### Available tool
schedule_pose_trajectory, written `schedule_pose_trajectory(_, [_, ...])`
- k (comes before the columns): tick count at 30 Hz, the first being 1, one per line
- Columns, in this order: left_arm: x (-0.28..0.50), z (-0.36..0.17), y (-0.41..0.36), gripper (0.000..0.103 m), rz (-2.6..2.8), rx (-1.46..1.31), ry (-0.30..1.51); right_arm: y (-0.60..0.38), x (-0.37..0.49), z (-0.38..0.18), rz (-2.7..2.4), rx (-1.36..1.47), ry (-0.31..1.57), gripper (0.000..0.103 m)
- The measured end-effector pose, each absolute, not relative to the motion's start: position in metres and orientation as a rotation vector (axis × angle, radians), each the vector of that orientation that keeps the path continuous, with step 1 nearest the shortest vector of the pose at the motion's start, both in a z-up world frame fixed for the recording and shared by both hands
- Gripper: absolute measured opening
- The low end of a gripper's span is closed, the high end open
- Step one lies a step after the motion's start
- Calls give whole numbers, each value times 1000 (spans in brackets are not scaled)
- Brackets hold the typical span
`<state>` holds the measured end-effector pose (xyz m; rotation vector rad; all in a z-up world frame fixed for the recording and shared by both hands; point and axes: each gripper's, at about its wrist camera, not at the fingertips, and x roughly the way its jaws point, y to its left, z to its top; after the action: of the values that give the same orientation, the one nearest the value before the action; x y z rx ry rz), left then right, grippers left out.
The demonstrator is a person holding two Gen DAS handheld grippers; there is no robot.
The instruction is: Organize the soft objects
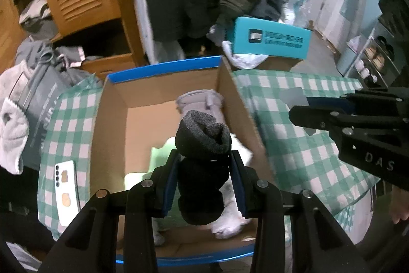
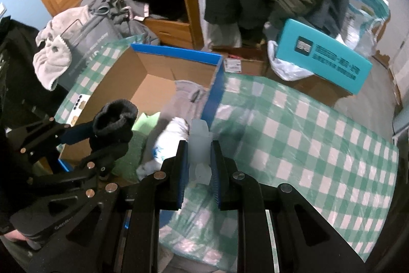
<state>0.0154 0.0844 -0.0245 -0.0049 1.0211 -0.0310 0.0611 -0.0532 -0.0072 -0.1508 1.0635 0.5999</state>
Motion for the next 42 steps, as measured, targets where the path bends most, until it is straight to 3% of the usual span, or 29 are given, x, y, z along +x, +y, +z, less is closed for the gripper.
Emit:
schedule_pose_trajectory(17, [24,-56,141,39,69,-100,1102,9,71,-27,687,-164,1118,18])
schedule_pose_trajectory(20, [24,-53,143,43,81,-101,1097,14,73,-28,696,-161,1118,19])
schedule_pose_trajectory(23, [23,-51,143,55,91,-102,1092,17,73,-28,706,-164,1117,20])
schedule_pose_trajectory(25, [23,-51,144,56,90,-101,1094,16,73,-27,705,-161,1116,23])
schedule_pose_trajectory(27, [20,-48,144,56,89,-96,1088,13,72,-26,701,-157,1109,33])
schedule_pose_trajectory(33, [12,-33,141,69,91,-89,1057,0,72,-16,683,-139,1079,53])
schedule_pose_trajectory(42, [6,-20,129,73,91,-61,1029,-33,62,1,609,-125,1020,65])
